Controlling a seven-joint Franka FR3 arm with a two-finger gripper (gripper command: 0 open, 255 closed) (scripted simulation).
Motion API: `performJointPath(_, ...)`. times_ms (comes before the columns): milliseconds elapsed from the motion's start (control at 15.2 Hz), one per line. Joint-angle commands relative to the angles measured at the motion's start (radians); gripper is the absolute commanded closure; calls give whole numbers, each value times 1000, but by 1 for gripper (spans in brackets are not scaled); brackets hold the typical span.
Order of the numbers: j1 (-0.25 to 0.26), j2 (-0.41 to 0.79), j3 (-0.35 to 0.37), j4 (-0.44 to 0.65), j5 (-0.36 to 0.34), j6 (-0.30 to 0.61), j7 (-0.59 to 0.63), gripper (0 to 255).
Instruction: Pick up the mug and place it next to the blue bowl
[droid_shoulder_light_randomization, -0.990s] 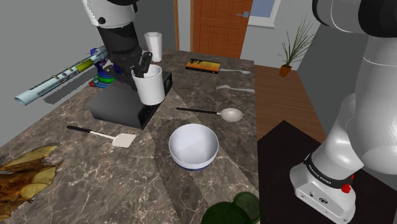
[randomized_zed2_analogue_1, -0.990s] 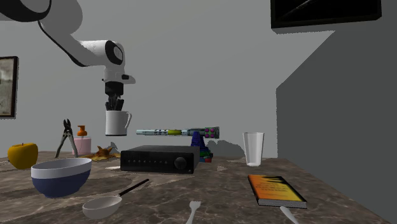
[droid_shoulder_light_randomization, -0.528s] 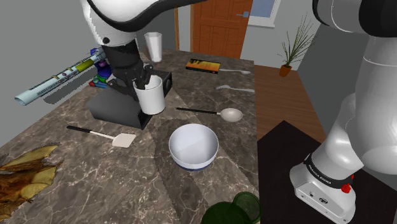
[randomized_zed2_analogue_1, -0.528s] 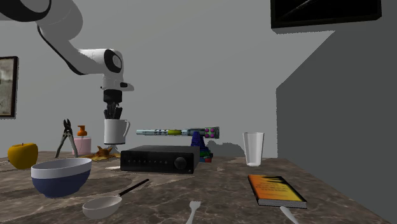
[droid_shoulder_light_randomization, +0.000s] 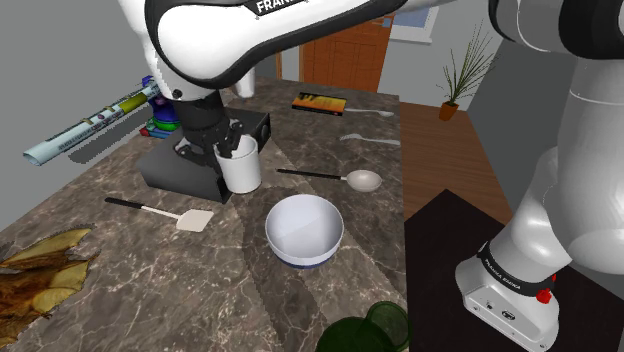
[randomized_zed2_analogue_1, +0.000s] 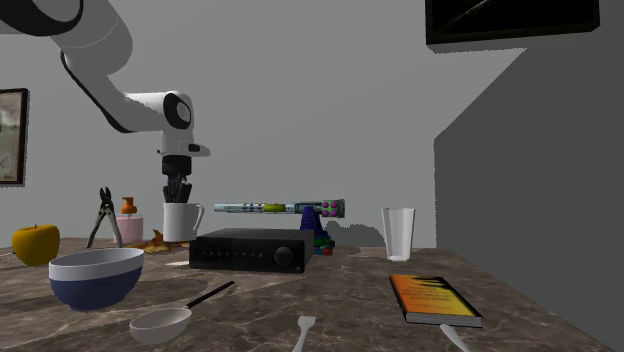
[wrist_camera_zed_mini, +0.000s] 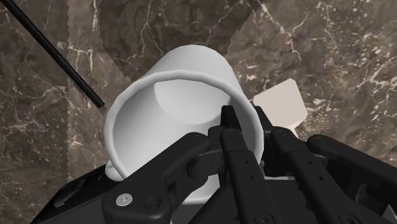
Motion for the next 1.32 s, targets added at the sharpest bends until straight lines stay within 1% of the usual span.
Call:
performJointPath(0, 0, 6, -1, -21, -3, 28, 3, 255)
performJointPath(924, 1, 61, -12, -131, -27, 188, 25, 255)
performJointPath(1254, 1, 61, -12, -131, -27, 188, 25, 255)
